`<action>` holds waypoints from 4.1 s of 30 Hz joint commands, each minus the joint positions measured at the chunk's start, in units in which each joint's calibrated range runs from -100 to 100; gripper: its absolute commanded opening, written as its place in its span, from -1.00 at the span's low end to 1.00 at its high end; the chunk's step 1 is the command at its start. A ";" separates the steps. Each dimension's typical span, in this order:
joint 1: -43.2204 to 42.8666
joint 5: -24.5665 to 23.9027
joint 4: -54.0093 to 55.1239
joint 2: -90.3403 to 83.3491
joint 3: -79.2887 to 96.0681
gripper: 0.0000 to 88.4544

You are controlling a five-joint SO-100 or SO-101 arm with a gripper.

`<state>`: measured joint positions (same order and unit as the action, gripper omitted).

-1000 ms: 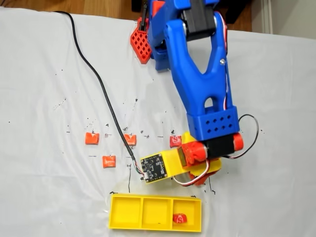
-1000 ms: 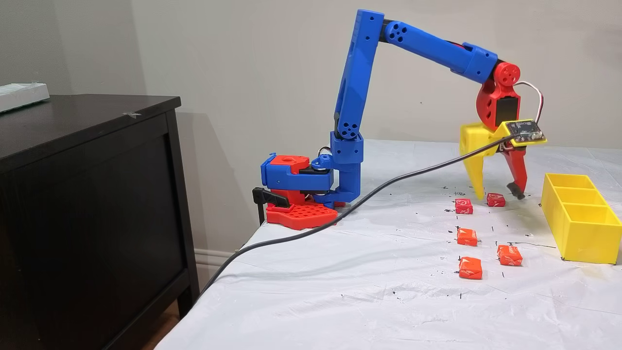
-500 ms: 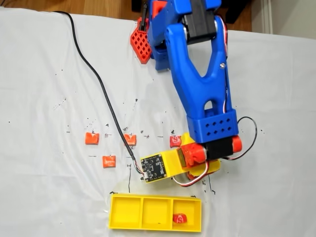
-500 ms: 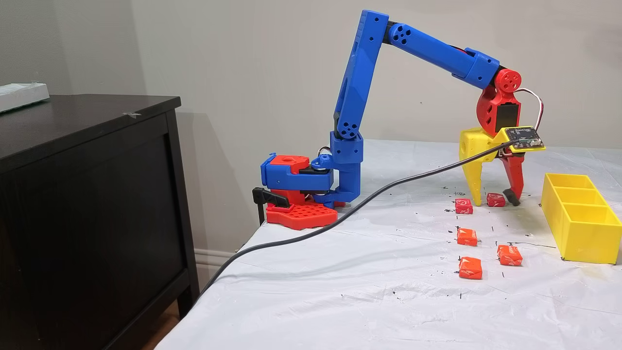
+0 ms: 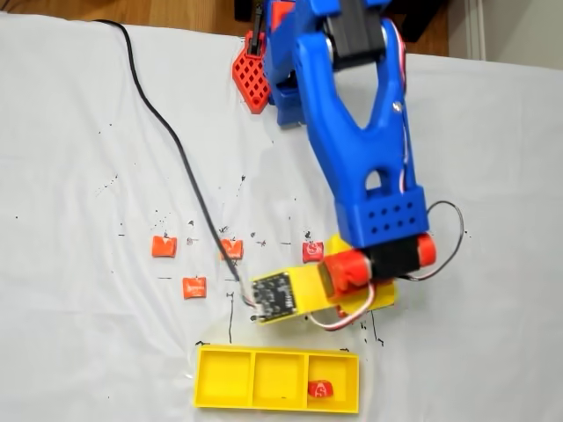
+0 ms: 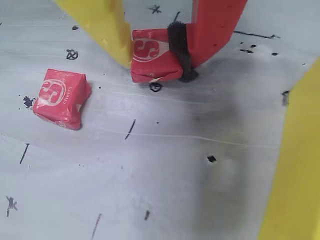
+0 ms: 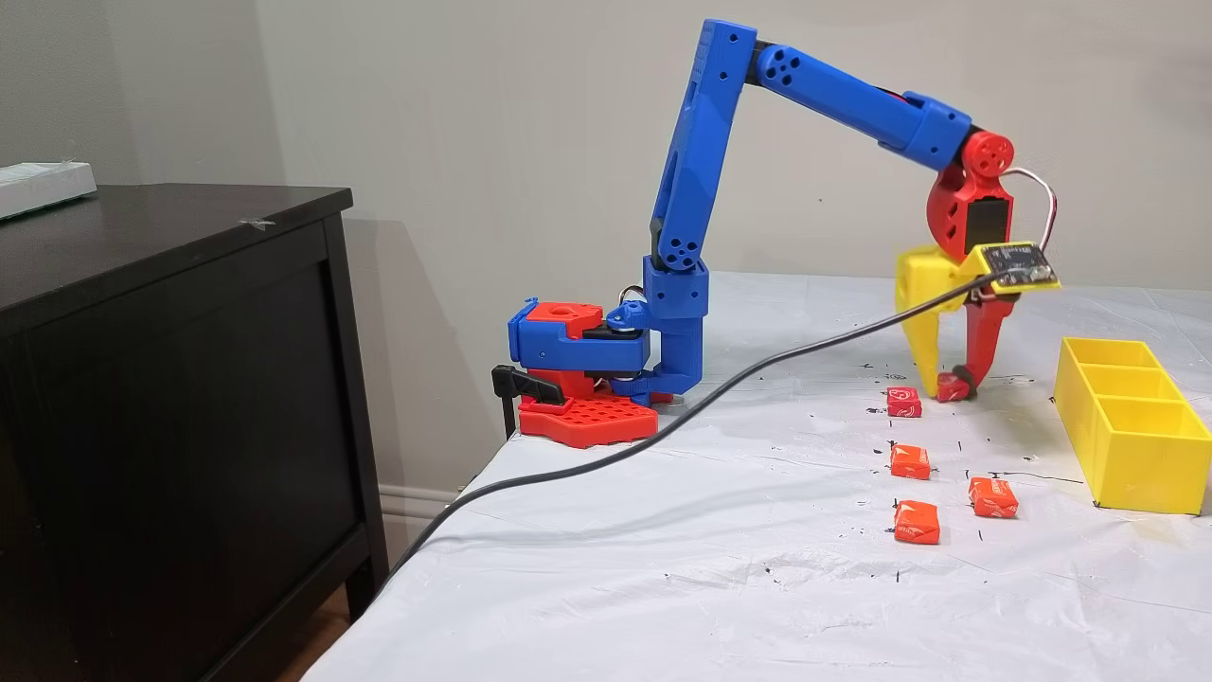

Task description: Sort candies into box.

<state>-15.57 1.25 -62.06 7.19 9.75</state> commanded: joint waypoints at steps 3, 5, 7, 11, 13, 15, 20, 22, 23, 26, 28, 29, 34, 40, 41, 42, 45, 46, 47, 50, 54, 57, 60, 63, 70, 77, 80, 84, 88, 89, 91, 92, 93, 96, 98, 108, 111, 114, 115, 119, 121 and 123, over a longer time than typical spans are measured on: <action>4.79 0.73 0.38 -14.49 -8.80 -1.00; 6.42 0.59 0.54 -14.74 -11.35 -1.00; 7.96 0.49 1.03 -14.23 -13.80 -1.00; 9.95 -0.10 3.16 -12.37 -17.08 -1.00; 10.59 -0.24 4.47 -10.84 -18.54 -1.00; 11.04 -0.44 4.55 -8.80 -20.63 -1.00; 11.85 -0.20 2.26 -2.10 -26.64 -1.00; 12.13 0.54 0.38 0.27 -28.91 -1.00; 12.22 0.93 -0.36 1.21 -29.73 -1.00; 12.58 1.37 -1.92 2.82 -30.74 -1.00; 12.67 1.37 -2.32 3.33 -30.64 -1.00; 12.67 1.37 -2.49 3.67 -30.55 -1.00; 12.76 1.81 -2.98 4.60 -30.37 -1.00; 12.76 2.59 -3.72 5.28 -30.74 -0.75; 12.76 2.69 -3.88 5.45 -30.92 -0.70; 12.85 2.78 -4.04 5.62 -31.19 -0.68; 12.85 3.03 -4.62 5.87 -31.74 -0.62; 12.85 3.08 -4.62 5.87 -31.83 -0.60; 12.85 3.08 -4.70 5.87 -31.92 -0.58; 12.85 3.13 -4.86 5.96 -32.10 -0.57; 12.85 3.17 -5.11 5.62 -32.10 -0.57; 12.76 3.17 -5.44 5.02 -32.10 -0.58; 12.49 3.17 -5.60 3.58 -30.83 -0.60; 11.40 3.42 -6.01 0.44 -27.73 -0.73; 9.41 3.76 -8.22 -8.72 -19.63 -1.00; 8.05 4.79 -15.18 -14.82 -8.71 -1.00; 7.23 5.52 -14.85 -17.71 -2.33 -1.00; 6.69 6.35 -14.28 -21.53 4.95 -0.96; 5.79 6.59 -12.72 -23.05 11.05 -0.56; 5.51 6.59 -12.23 -23.05 12.23 -0.50; 5.06 6.84 -11.41 -22.71 14.14 -0.47; 4.97 6.89 -11.08 -22.71 14.87 -0.47; 4.88 6.89 -10.67 -22.71 15.33 -0.46; 4.79 6.69 -8.87 -23.05 16.60 -0.40; 4.61 6.59 -7.97 -23.05 17.15 -0.37; 3.79 6.15 -4.53 -20.25 18.15 -0.34; 3.61 6.20 -4.37 -18.90 18.33 -0.31; 3.61 6.25 -4.94 -18.73 18.06 -0.30; 3.61 6.25 -4.94 -18.73 18.15 -0.30; 3.34 6.40 -3.55 -18.90 19.33 -0.31; 3.07 6.25 -2.24 -17.96 19.97 -0.31; 3.07 6.11 -1.67 -17.20 20.15 -0.31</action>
<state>-11.90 7.64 -65.08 -10.49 30.28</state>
